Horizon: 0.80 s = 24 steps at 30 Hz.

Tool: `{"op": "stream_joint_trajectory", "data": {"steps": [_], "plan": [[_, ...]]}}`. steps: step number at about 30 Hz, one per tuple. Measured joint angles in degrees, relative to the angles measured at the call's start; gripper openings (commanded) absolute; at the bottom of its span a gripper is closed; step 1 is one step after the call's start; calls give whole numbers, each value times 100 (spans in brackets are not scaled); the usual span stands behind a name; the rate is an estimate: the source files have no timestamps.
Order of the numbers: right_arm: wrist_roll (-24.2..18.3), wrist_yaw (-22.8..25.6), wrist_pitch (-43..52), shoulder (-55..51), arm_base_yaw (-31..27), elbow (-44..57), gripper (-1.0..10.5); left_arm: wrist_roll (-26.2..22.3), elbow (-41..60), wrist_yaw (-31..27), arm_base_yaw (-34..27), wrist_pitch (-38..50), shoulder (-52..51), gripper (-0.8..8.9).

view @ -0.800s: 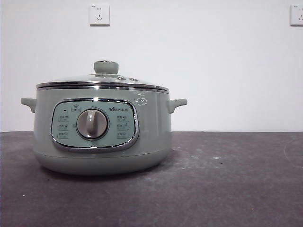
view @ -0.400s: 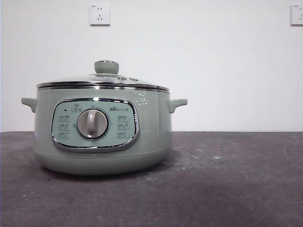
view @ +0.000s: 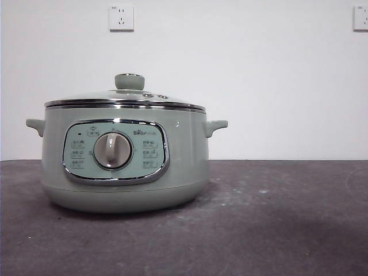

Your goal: Pick up the pumpkin,open the lid,put the pumpkin in the pot,close the lid

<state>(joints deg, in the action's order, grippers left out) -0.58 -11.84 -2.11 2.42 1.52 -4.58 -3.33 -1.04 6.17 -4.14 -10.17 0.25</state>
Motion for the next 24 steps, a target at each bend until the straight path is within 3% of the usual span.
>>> {"op": "stream_joint_trajectory", "data": {"steps": [18, 24], "plan": [[2, 4, -686, -216, 77, 361, 1, 0, 0, -2, 0, 0, 0, -4], [350, 4, -686, -216, 77, 358, 1, 0, 0, -2, 2, 0, 0, -4]]}}
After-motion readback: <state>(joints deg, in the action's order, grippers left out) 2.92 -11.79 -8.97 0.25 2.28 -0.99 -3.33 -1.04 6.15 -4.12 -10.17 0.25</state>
